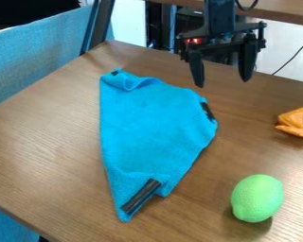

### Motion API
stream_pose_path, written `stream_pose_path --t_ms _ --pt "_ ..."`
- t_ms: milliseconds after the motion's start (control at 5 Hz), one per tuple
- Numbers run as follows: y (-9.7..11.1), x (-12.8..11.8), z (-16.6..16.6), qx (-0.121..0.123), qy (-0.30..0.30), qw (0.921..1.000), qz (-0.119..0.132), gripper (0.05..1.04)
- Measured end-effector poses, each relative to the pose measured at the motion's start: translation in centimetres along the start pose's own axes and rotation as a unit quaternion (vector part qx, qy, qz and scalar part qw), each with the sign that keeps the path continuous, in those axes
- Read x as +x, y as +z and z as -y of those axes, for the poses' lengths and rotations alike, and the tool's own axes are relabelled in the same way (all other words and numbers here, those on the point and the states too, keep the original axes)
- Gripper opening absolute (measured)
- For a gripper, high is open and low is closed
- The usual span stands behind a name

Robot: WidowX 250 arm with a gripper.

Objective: Unfolding cloth from right to left.

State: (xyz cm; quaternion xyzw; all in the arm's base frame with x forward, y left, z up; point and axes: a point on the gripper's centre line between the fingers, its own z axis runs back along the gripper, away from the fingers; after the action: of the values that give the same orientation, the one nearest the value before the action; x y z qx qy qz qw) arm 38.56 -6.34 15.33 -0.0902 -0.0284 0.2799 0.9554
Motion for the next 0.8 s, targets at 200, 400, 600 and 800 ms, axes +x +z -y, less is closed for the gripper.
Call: stream_pose_path --t_ms 200,400,600,800 --pt "-1.4 0.0 -0.3 0.012 0.005 0.9998 -0.013 0.999" --pt "-2.4 0.3 -0.1 0.024 0.017 0.9995 0.006 0.999" --pt "-3.8 0.3 0.4 0.041 0.025 0.9987 0.018 0.999" --pt "-4.2 0.9 0.7 0.055 0.046 0.9953 0.065 0.999"
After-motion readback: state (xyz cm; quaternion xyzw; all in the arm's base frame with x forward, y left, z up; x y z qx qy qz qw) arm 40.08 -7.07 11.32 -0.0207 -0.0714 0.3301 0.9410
